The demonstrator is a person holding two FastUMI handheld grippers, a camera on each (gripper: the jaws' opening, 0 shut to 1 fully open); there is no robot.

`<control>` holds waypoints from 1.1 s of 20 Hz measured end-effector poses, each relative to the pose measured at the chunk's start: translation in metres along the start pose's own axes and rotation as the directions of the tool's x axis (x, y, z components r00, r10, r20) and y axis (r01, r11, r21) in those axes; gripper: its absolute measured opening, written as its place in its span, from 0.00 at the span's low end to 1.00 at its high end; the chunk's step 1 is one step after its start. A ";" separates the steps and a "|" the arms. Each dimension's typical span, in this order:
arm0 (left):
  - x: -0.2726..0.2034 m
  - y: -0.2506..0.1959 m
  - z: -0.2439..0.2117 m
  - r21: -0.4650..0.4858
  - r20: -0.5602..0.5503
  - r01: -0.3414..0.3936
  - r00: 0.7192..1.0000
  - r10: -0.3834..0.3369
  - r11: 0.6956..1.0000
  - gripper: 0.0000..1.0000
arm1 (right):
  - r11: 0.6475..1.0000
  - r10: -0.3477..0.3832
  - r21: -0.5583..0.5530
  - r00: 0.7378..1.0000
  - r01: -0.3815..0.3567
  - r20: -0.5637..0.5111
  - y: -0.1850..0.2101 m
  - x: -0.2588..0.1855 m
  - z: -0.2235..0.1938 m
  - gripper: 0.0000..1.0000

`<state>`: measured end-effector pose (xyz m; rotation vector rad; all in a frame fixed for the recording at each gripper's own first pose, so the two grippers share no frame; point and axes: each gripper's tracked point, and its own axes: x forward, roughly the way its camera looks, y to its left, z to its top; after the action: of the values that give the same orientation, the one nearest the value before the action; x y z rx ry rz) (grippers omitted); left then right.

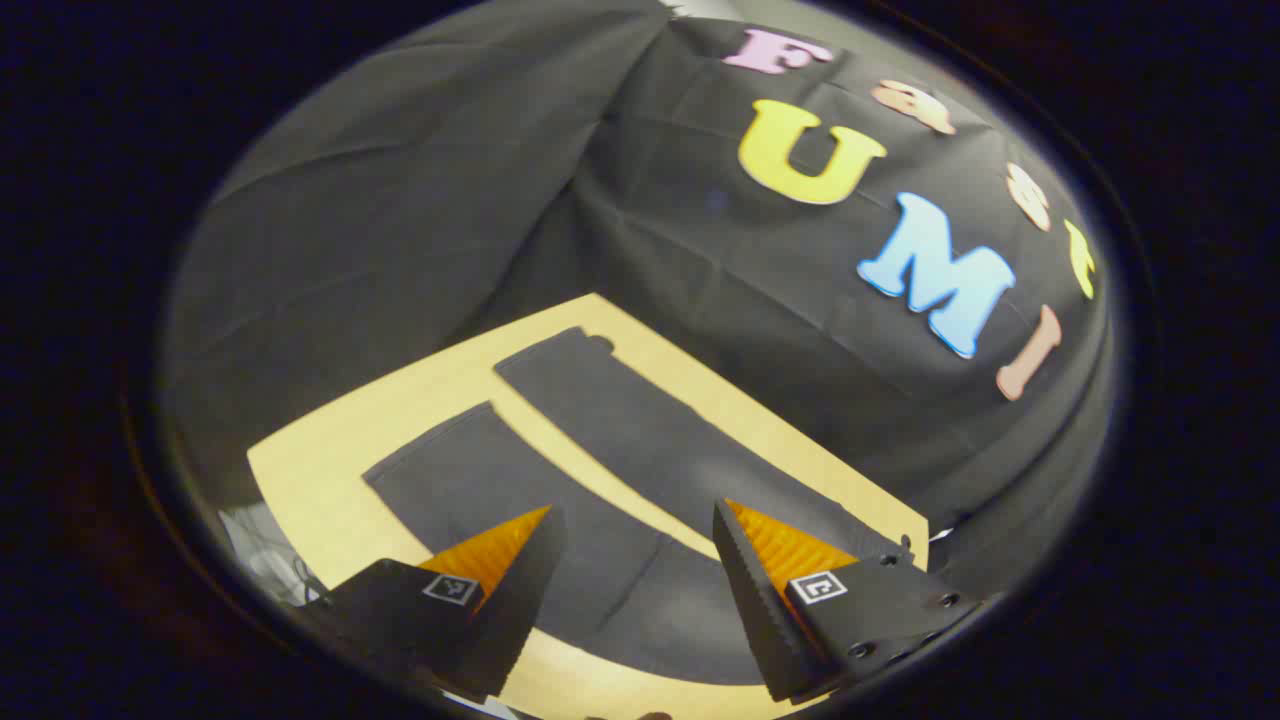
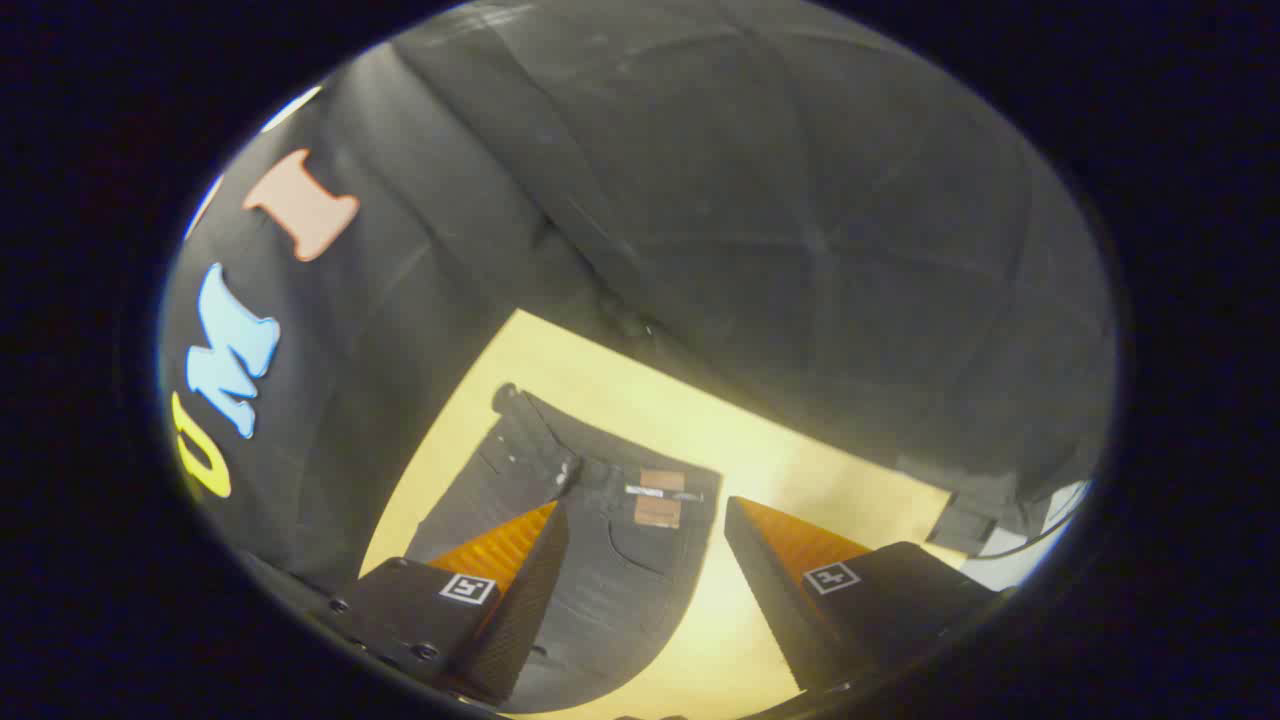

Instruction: Grasp the waist and the cuffs of the jeans and fold them to make the two legs overlap; first hold the waist and fold one-third of the jeans toward the cuffs, then hold the cuffs and fold the remaining one-third in the same direction to finish folding.

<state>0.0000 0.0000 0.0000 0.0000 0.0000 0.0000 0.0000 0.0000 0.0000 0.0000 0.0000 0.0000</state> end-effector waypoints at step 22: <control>-0.026 0.178 -0.044 -0.486 -0.171 -0.364 0.931 0.323 0.795 0.99 | 0.899 -0.393 0.063 0.863 0.432 -0.316 -0.027 0.098 -0.076 0.93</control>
<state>-0.0264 0.1783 -0.0438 -0.5380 0.0804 0.3695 0.0981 -0.0270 -0.0760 0.1340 0.3029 -0.4339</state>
